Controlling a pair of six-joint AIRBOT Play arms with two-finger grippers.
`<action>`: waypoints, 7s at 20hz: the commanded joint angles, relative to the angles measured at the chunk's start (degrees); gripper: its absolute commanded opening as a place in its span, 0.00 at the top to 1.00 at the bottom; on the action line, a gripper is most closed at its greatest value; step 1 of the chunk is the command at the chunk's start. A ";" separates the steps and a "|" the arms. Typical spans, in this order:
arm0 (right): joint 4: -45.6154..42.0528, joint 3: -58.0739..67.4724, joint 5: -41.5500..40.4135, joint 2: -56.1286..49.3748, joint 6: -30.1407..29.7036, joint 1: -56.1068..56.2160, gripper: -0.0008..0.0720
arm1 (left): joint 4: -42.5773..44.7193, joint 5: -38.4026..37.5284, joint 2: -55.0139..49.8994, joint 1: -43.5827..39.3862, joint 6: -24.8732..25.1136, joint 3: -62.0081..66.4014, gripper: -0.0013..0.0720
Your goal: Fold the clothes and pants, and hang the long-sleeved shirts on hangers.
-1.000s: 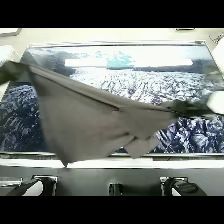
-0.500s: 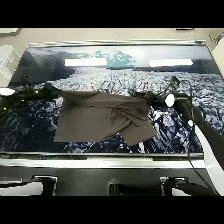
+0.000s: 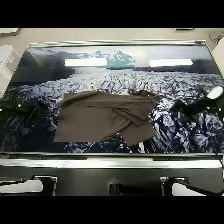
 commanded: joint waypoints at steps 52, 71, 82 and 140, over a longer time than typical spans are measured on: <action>-9.38 46.86 -24.15 37.05 -10.43 11.41 0.93 | -21.90 31.56 41.31 -2.47 10.71 41.29 0.95; -10.08 46.69 -9.40 -9.18 -5.70 11.41 0.93 | -16.96 28.92 18.10 -6.34 8.39 4.33 0.95; 8.59 46.69 1.18 -32.02 8.11 13.14 0.93 | -19.12 30.84 -6.62 -15.39 8.24 3.30 0.95; 5.11 7.50 -2.43 11.45 -13.94 9.66 0.93 | -12.74 1.55 6.21 1.07 11.06 13.46 0.96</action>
